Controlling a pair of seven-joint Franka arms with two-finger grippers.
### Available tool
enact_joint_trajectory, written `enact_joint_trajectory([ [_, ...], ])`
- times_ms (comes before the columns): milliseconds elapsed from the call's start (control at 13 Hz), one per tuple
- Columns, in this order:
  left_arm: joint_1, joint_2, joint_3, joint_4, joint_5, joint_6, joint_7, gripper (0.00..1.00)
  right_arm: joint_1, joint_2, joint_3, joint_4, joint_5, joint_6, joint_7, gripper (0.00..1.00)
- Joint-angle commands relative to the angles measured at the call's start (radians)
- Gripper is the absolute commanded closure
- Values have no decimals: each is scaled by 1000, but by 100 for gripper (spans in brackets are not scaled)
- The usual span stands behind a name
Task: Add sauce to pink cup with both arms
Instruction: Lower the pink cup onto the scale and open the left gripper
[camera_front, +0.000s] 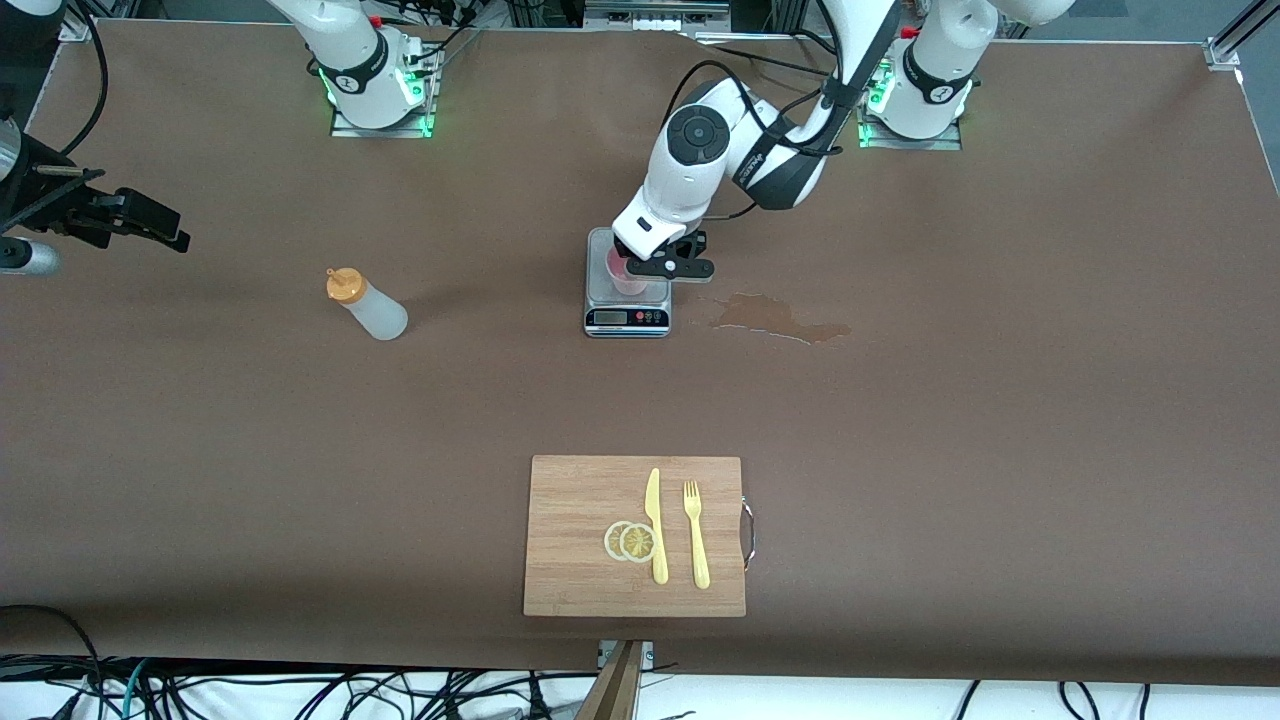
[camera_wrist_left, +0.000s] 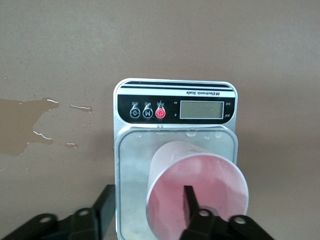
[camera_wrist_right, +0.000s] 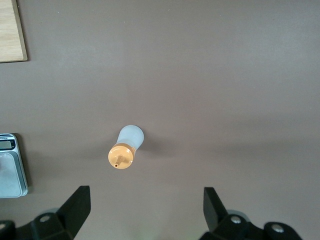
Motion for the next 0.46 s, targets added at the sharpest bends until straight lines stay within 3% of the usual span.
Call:
enact_joint_trajectory([
  [0,16,-37,9,37,11,-91,-19,0,3,5,0,20,10,-18,12,0],
  [154,58,-44,10,127,11,-242,-10,0,14,4,2,20,6,-28,18,0],
  [386,152,-44,21,334,15,-523,16,0,16,7,2,20,12,-33,12,0],
])
